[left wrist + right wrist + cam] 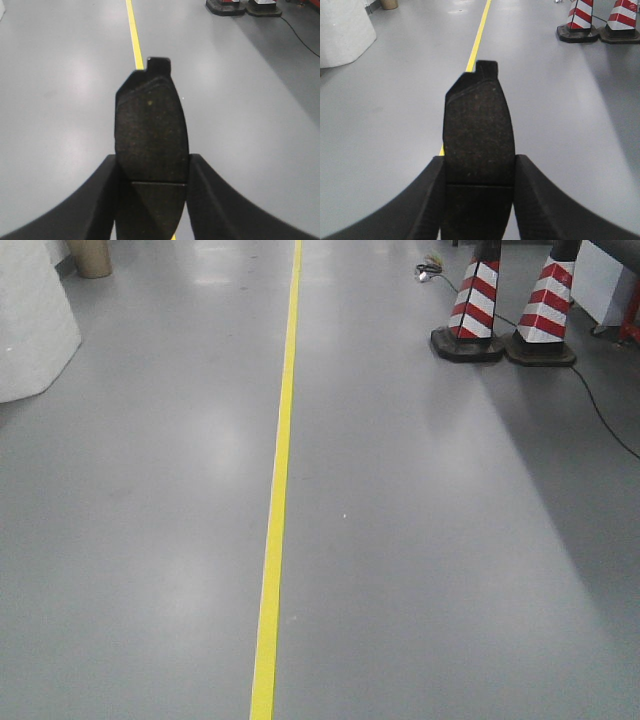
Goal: Move and align brake pads A on conveyor
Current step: 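Drive along the yellow floor line past the striped cones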
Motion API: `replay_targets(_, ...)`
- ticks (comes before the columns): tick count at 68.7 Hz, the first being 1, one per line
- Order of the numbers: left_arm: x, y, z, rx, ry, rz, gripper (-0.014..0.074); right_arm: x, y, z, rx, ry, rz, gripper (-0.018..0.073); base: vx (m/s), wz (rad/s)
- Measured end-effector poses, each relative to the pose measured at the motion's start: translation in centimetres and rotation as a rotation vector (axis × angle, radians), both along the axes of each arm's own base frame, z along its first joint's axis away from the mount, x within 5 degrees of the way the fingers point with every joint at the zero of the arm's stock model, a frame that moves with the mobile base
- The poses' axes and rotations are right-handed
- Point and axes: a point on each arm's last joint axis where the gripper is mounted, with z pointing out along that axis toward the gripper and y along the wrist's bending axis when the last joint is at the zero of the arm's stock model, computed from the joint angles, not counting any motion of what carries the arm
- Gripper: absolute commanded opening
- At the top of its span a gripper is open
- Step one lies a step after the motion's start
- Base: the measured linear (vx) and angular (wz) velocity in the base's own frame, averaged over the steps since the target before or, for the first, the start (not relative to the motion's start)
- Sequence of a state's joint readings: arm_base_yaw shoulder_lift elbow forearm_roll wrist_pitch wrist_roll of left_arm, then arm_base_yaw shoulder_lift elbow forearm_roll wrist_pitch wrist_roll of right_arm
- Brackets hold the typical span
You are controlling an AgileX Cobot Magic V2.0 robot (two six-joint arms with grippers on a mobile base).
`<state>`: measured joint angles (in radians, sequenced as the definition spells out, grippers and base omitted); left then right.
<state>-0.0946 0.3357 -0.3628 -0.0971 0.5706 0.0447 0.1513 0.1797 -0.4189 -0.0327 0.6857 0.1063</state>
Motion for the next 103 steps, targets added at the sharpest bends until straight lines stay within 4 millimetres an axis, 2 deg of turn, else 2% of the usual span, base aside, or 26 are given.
replay_targets(103, 0.0, 0.0, 0.01, 0.0, -0.001, 0.0, -0.0006, 0.0, 0.0, 0.0, 0.0, 0.0, 0.0, -0.0007, 0.7, -0.03)
